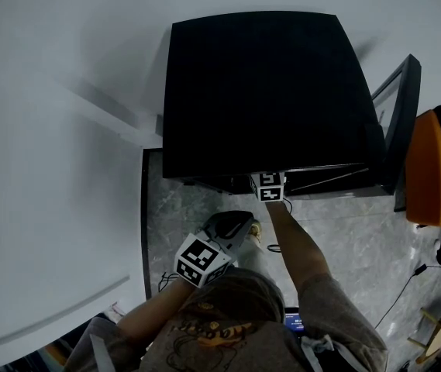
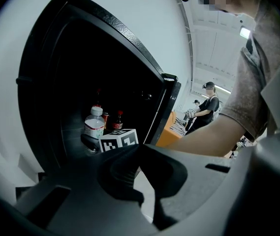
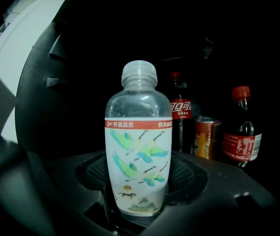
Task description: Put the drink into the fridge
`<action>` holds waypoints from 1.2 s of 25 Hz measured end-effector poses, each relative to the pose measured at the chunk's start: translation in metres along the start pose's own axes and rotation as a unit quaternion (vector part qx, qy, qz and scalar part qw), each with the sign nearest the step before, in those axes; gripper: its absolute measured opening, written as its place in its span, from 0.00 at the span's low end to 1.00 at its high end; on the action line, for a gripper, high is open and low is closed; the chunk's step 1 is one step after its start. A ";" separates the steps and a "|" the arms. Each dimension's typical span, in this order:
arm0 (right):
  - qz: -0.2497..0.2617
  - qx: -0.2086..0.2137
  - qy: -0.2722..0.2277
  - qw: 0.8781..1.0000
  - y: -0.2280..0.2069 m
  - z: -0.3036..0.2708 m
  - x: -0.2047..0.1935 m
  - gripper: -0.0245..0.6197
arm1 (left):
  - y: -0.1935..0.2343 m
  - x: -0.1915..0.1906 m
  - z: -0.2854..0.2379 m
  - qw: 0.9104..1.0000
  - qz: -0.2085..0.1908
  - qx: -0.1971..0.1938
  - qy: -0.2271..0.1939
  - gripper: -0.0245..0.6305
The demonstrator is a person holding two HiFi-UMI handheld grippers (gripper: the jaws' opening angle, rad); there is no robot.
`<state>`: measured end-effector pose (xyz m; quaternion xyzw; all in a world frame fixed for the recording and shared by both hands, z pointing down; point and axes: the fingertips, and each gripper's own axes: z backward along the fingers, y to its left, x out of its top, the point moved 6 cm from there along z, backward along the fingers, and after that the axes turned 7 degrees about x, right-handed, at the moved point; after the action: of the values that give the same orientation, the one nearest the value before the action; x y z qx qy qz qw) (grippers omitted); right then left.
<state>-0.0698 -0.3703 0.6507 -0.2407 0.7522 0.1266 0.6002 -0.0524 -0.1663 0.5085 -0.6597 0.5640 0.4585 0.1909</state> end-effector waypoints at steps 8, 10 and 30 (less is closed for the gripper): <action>0.001 0.007 0.018 1.000 0.003 0.001 -0.014 0.52 | 0.000 -0.002 0.002 1.000 0.003 -0.005 -0.002 0.04; -0.003 0.005 0.020 1.000 0.003 0.001 -0.014 0.52 | 0.000 -0.002 0.003 1.000 0.003 -0.005 -0.002 0.04; -0.026 0.011 0.059 0.998 0.023 0.059 -0.015 0.53 | -0.003 0.003 0.019 0.999 0.006 -0.027 -0.023 0.04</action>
<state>-0.0295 -0.3196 0.6480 -0.2606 0.7811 0.0888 0.5604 -0.0570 -0.1523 0.4955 -0.6508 0.5505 0.4899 0.1830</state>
